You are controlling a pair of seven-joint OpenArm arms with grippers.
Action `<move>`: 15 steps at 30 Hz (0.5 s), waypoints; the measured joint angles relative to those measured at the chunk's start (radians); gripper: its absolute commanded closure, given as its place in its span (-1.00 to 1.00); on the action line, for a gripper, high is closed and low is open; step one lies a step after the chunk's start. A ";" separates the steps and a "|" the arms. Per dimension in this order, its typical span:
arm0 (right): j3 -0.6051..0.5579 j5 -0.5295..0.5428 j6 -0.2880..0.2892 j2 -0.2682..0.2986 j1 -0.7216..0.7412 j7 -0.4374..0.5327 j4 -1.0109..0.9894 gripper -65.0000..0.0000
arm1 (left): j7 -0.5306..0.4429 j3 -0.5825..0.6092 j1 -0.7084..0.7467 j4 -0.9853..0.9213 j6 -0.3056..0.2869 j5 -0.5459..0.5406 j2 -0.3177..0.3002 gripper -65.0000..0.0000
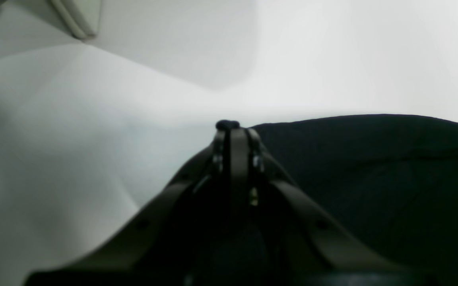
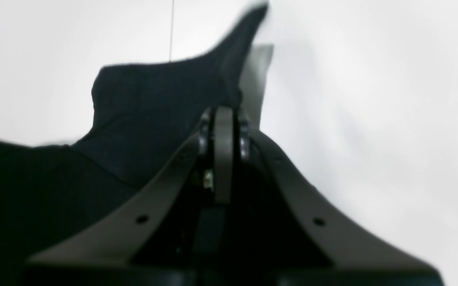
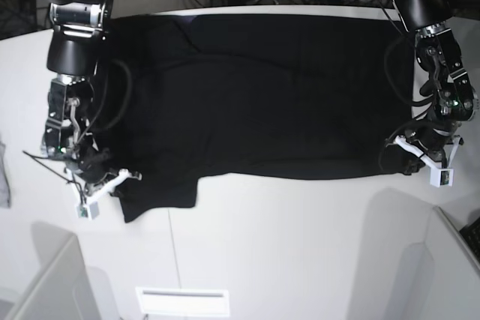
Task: Fold the T-shirt properly
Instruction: 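Grasp the hem corners with both grippers, then fold the hem up over the shirt toward the collar with both grippers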
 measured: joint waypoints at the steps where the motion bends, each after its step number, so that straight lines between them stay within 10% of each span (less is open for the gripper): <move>1: 0.000 -0.002 0.000 0.000 -0.006 -0.011 0.010 1.00 | 0.003 0.000 0.004 0.010 -0.001 0.000 0.000 1.00; 15: 0.087 0.002 0.004 0.000 -0.080 -0.125 0.142 1.00 | 0.071 -0.077 0.106 0.159 -0.002 -0.004 0.005 1.00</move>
